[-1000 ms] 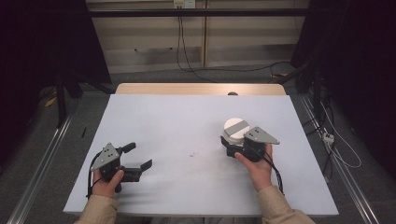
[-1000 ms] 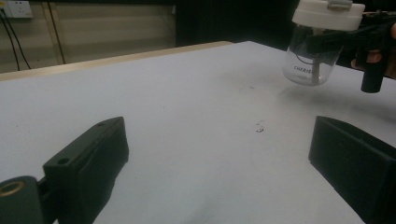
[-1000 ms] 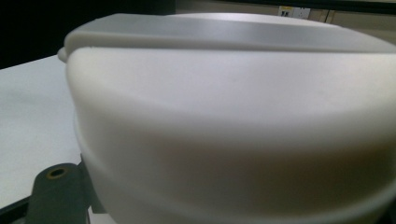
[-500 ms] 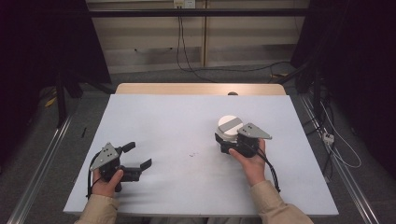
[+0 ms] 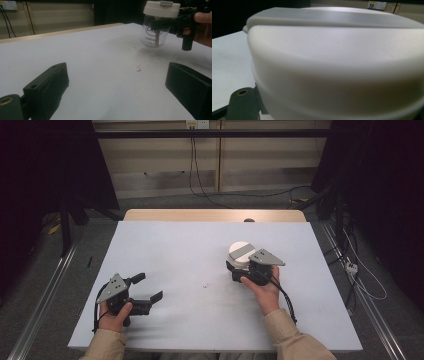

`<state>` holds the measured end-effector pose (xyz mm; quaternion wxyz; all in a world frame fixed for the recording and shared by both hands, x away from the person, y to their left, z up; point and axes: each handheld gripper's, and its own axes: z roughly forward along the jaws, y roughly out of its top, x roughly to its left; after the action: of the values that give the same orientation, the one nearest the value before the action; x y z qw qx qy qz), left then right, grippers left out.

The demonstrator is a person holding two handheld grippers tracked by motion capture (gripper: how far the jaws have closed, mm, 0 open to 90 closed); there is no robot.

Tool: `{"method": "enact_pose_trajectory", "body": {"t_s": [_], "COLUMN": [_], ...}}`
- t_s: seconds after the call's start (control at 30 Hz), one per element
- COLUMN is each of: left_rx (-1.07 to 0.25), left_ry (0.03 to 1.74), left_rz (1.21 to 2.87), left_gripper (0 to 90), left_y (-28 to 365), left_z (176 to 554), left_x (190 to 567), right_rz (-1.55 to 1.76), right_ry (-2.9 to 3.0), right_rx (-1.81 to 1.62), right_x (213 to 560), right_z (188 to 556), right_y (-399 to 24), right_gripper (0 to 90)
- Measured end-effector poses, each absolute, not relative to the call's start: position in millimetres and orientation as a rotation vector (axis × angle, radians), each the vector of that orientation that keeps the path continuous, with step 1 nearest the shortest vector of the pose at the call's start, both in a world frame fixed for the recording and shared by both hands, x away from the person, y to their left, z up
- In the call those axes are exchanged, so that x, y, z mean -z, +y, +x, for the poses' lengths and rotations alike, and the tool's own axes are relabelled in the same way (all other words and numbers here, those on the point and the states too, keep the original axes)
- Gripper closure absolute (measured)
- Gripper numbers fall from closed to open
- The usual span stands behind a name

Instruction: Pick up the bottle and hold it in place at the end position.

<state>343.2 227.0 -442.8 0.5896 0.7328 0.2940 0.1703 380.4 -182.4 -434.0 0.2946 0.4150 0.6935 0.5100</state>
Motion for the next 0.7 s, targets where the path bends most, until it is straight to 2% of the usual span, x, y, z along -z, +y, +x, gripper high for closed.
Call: {"method": "enact_pose_trajectory", "body": {"t_s": [0.7], "left_rx": [-0.387], "left_ry": [0.659], "left_rz": [1.699], "left_gripper": [4.2], "left_y": [226], "left_z": [341], "left_x": [442], "right_rz": [1.080], "right_ry": [1.858], "right_rx": [-1.383], "right_x": [426], "right_z": [410], "right_y": [-147], "right_gripper": [18.5]}}
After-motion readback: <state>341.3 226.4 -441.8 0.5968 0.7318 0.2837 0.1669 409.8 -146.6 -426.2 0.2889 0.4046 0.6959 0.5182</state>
